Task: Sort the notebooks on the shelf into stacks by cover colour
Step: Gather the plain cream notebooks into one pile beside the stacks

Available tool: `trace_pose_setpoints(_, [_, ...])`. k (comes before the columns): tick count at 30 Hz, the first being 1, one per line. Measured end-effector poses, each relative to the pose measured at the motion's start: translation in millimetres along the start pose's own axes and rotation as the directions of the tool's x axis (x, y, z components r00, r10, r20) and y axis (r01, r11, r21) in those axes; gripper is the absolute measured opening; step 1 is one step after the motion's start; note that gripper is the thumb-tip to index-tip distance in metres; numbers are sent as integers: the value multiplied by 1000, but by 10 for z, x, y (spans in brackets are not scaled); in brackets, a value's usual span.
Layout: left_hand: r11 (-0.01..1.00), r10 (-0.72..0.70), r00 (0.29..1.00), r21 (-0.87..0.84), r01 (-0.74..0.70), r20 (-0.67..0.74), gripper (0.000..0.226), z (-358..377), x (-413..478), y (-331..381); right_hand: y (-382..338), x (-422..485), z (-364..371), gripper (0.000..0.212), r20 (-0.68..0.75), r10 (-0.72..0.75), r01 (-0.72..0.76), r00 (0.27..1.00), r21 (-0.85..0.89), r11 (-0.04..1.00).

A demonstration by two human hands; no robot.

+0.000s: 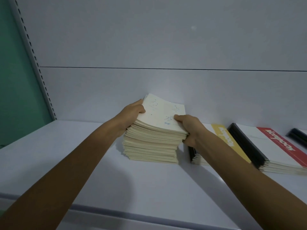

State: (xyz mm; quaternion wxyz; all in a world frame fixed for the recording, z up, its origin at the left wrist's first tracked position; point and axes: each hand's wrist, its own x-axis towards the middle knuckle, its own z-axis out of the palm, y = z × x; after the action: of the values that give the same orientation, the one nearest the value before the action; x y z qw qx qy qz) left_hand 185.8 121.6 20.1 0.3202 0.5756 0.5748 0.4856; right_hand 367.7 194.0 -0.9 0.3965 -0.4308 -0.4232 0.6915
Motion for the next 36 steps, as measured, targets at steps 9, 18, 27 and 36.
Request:
trace_pose_setpoints(9, [779, 447, 895, 490, -392, 5, 67, -80, -24, -324, 10, 69, -21, 41, 7, -17, 17, 1000, -12, 1000])
trace_pose_setpoints(18, [678, 503, 864, 634, -372, -31, 84, -62, -51, -161, -9, 57, -104, 48, -11, -101, 100, 995, -98, 990])
trace_pose_setpoints(27, [796, 507, 821, 507, -330, -261, 50, 117, -286, -187, 100, 45, -172, 60, -33, -170, 168, 985, -69, 983])
trace_pose_setpoints(36, [746, -346, 938, -613, 261, -21, 74, 9, -272, -572, 300, 101, -157, 80, 8, -89, 88, 996, 72, 993])
